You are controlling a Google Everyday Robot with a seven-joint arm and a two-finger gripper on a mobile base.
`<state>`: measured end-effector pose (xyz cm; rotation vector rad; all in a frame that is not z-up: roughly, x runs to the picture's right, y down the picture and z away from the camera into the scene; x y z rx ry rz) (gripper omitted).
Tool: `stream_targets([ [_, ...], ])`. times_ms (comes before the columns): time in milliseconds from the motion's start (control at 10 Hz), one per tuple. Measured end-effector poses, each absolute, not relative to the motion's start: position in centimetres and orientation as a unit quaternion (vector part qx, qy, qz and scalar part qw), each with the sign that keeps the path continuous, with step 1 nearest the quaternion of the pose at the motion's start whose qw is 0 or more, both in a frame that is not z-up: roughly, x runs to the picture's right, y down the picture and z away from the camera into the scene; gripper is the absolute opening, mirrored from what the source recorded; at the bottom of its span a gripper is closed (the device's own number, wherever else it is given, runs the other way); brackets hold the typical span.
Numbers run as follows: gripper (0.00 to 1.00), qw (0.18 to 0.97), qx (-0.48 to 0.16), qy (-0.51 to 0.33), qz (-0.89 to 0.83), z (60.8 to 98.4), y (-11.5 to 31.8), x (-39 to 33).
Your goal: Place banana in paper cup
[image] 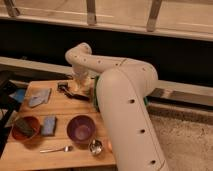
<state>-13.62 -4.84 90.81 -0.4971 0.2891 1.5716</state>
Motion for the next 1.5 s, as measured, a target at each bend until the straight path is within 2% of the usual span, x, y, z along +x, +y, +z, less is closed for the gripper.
stream_targets([
  [100,0.8,0.667,-0.218,0.131,0.7,91.2,-5.1,-13.2],
  [500,0.8,0.665,-0.197,0.139,0.707,91.4,-6.7,-11.7],
  [1300,0.8,0.663,-0.144,0.101,0.728,87.0,-11.8,-9.1],
  [1500,0.8,0.662,-0.144,0.1,0.729,87.0,-11.9,-9.1],
])
